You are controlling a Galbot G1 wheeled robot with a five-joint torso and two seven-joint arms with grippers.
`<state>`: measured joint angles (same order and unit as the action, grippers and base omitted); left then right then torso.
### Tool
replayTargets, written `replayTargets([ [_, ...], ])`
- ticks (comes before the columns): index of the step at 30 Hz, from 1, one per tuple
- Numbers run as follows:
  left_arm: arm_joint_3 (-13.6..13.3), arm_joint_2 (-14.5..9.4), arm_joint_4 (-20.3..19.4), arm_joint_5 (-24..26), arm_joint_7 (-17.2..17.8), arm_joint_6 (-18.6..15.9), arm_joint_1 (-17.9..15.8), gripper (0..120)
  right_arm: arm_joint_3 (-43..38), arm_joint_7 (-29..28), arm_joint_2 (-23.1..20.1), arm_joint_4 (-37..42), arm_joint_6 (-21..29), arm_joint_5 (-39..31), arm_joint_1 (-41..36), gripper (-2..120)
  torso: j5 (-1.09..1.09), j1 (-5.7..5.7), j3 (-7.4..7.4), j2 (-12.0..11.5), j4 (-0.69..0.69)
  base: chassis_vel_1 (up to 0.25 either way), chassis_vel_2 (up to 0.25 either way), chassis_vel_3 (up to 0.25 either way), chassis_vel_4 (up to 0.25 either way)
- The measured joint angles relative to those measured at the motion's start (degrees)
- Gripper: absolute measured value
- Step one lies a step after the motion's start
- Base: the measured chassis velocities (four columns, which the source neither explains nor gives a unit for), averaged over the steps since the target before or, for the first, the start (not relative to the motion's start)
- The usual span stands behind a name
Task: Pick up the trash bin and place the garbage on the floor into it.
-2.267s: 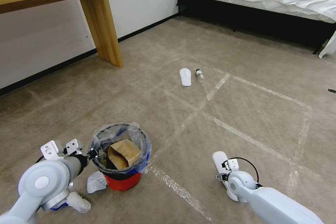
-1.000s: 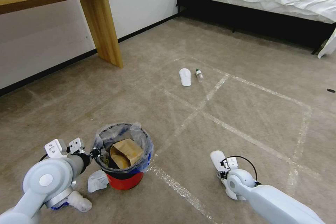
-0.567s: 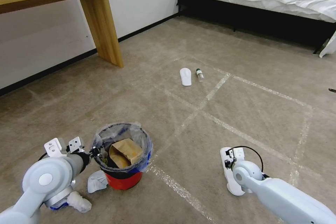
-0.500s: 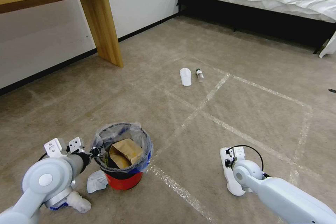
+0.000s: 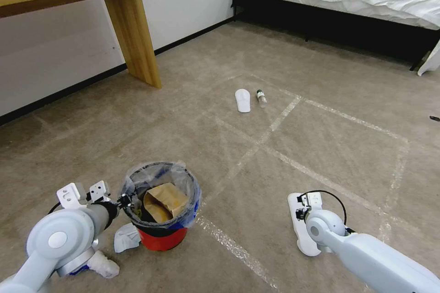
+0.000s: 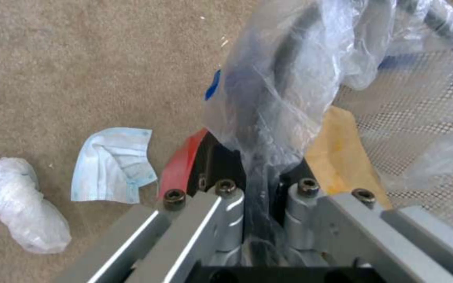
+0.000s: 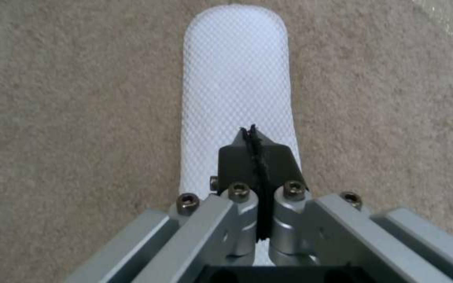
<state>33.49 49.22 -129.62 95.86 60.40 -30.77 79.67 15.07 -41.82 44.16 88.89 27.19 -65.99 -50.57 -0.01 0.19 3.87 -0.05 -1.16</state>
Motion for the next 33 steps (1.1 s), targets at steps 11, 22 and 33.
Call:
replayTargets([
  [11,0.0,-0.1,-0.3,0.0,0.1,0.0,0.2,4,-1.8,0.5,1.1,-0.2,-1.9,2.0,-2.3,22,0.0,0.0,0.0,0.0,0.0,0.0,0.0,0.0,0.0],
  [22,-0.1,0.0,-0.4,-0.3,0.1,0.0,0.5,4,-3.1,5.4,1.8,-4.1,-4.3,5.4,-3.5,65,0.0,0.0,0.0,0.0,0.0,0.0,0.0,0.0,0.0],
  [33,-0.5,0.0,0.3,-0.4,0.0,-0.1,0.5,4,-3.5,15.8,1.4,-11.7,-11.1,10.2,-3.4,99,0.0,0.0,0.0,0.0,0.0,0.0,0.0,0.0,0.0],
])
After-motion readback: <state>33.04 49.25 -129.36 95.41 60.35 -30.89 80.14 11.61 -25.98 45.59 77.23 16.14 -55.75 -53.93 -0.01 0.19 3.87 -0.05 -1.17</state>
